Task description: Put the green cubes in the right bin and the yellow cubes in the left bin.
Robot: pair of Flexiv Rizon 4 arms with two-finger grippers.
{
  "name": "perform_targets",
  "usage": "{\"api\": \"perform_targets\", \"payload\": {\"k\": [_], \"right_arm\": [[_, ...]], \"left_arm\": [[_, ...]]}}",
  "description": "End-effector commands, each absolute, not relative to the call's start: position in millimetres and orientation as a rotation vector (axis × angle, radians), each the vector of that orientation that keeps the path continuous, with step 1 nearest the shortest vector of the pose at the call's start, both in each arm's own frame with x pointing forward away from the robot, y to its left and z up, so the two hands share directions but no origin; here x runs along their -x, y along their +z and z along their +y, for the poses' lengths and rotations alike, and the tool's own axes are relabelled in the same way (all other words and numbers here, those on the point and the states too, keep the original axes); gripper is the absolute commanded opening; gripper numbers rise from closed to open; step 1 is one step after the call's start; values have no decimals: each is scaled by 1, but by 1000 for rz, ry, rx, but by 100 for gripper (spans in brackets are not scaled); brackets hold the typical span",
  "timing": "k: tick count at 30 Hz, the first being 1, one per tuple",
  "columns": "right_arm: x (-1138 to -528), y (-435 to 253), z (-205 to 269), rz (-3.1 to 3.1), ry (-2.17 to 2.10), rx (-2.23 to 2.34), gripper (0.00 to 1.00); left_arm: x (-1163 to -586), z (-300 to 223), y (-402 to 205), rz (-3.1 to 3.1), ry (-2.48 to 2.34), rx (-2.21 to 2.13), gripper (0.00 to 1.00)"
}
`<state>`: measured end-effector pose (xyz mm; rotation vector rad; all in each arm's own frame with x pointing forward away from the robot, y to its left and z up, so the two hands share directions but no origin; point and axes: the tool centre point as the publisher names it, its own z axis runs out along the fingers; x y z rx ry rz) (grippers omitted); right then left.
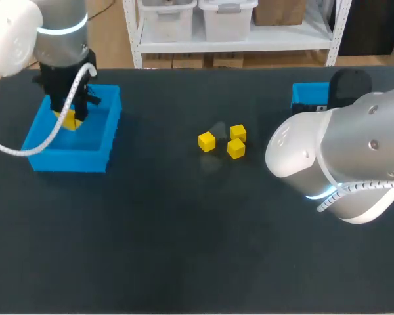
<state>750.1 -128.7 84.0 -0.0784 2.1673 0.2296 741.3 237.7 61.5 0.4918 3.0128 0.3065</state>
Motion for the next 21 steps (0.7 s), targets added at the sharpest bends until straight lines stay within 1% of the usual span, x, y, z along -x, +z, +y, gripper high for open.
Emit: {"api": "perform_targets", "payload": {"k": [1,3,8,9,15,18,21], "right_arm": [[-749,84,-130,2166,234,81,100],[-749,84,-130,2166,234,81,100],[-749,84,-130,2166,234,81,100],[-749,84,-130,2166,234,81,100],[-749,84,-130,2166,234,81,100],[-749,84,-130,2166,234,81,100],[-749,84,-130,2166,234,81,100]], "left_arm": [[-744,234,58,3005,302,-490,100],[-746,230,60,2995,297,-504,100],[-753,189,80,2912,191,-642,100],[-755,168,90,2876,156,-714,100],[-744,84,119,2731,17,-1033,100],[-733,52,118,2699,-107,-1173,100],[-726,27,106,2685,-111,-1277,100]]}}
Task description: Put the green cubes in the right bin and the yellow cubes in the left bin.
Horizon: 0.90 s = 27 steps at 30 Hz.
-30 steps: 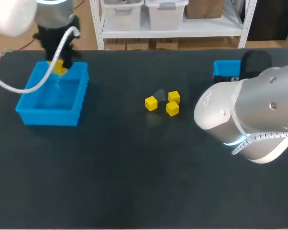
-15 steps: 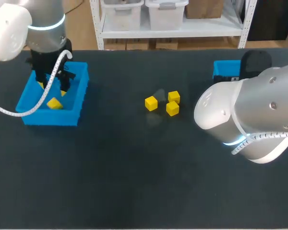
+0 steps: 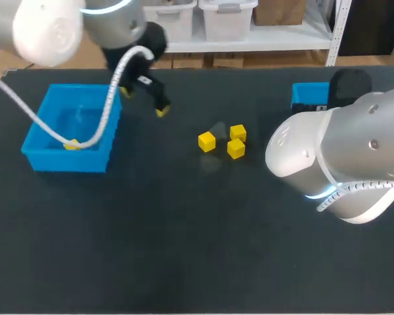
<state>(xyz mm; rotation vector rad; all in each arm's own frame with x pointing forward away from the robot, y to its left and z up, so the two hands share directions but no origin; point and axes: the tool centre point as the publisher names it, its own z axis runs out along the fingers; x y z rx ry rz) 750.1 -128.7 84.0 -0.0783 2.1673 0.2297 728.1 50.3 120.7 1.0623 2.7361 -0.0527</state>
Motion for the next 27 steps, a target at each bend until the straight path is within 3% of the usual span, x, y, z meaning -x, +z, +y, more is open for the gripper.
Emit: {"api": "perform_targets", "payload": {"k": [1,11,27], "right_arm": [[-749,84,-130,2166,234,81,100],[-749,84,-130,2166,234,81,100],[-749,84,-130,2166,234,81,100]], "left_arm": [[-726,20,100,2683,-81,-1309,100],[-724,-27,39,2720,9,-1501,100],[-745,-57,13,2757,-17,-1519,100]]}}
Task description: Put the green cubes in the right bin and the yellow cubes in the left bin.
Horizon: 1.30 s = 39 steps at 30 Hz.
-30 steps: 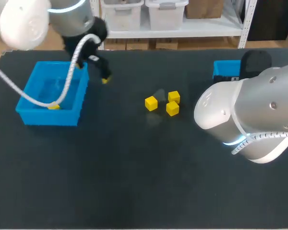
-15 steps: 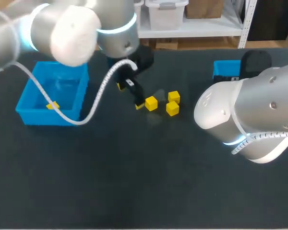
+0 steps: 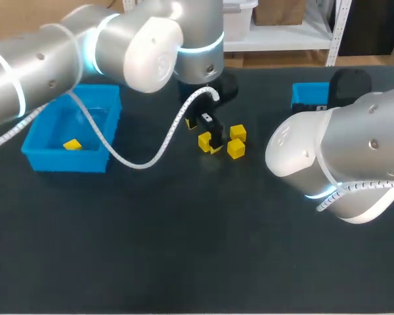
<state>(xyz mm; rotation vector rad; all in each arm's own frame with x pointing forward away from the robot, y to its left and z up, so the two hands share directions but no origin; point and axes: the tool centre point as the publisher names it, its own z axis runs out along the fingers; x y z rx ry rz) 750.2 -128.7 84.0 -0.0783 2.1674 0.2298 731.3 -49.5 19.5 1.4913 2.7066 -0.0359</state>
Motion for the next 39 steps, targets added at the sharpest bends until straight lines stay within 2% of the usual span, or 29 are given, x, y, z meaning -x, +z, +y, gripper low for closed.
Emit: {"api": "perform_targets", "payload": {"k": [1,6,7,8,9,10,16,23,32,39], "right_arm": [[-749,84,-130,2166,234,81,100],[-749,84,-130,2166,234,81,100],[-749,84,-130,2166,234,81,100],[-749,84,-130,2166,234,81,100],[-749,84,-130,2166,234,81,100],[-749,84,-130,2166,234,81,100],[-749,84,-130,2166,234,81,100],[-749,84,-130,2166,234,81,100],[-749,84,-130,2166,234,81,100],[-749,84,-130,2166,234,81,100]], "left_arm": [[-746,-58,11,2758,-14,-1521,100],[-745,-60,1,2767,21,-1538,100],[-743,-60,-2,2767,24,-1541,95],[-741,-60,-4,2765,31,-1546,49],[-740,-60,-8,2763,43,-1552,13],[-738,-60,-10,2760,59,-1555,0],[-736,-57,-17,2740,156,-1544,0],[-747,-28,20,2716,103,-1348,0],[-774,86,78,2759,139,-837,0],[-774,174,90,2820,212,-438,0]]}}
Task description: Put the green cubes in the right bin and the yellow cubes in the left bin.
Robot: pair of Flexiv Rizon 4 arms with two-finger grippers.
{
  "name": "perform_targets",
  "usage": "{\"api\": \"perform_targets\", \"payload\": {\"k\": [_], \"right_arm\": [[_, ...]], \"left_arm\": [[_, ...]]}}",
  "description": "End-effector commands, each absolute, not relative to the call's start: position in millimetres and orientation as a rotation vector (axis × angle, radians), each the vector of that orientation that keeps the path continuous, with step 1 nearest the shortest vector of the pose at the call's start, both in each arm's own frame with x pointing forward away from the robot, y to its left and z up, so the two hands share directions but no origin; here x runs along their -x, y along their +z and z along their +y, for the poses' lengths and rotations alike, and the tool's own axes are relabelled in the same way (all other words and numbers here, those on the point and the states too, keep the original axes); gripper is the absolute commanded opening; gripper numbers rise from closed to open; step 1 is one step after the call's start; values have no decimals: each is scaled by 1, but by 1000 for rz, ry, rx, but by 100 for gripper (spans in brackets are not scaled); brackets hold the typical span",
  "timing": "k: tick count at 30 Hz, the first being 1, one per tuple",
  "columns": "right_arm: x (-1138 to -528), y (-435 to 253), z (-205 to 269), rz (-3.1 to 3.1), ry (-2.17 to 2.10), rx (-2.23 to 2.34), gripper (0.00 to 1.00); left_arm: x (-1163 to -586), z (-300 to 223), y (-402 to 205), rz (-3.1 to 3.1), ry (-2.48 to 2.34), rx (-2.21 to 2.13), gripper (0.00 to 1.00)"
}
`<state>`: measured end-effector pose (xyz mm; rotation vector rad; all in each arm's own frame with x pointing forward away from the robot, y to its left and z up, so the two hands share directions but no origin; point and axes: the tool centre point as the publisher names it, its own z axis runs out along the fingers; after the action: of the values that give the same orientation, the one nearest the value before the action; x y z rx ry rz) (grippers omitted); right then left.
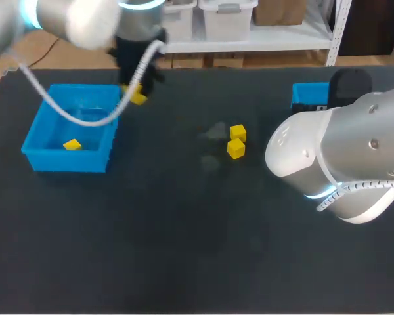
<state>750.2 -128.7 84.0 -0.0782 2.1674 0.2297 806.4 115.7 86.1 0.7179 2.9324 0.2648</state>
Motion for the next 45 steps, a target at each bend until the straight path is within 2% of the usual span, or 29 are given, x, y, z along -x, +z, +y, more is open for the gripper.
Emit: {"api": "perform_targets", "payload": {"k": [1,9,10,11,21,29,36,45], "right_arm": [[-749,84,-130,2166,234,81,100],[-749,84,-130,2166,234,81,100],[-749,84,-130,2166,234,81,100],[-749,84,-130,2166,234,81,100],[-749,84,-130,2166,234,81,100],[-749,84,-130,2166,234,81,100],[-749,84,-130,2166,234,81,100],[-749,84,-130,2166,234,81,100]], "left_arm": [[-772,184,90,2832,222,-401,0],[-753,240,74,2920,263,-217,0],[-750,242,72,2932,290,-221,48],[-749,242,71,2934,289,-230,100],[-751,213,78,2921,207,-339,100],[-749,117,97,2794,18,-750,100],[-741,32,88,2733,-60,-1087,100],[-749,-18,60,2556,-213,-1154,100]]}}
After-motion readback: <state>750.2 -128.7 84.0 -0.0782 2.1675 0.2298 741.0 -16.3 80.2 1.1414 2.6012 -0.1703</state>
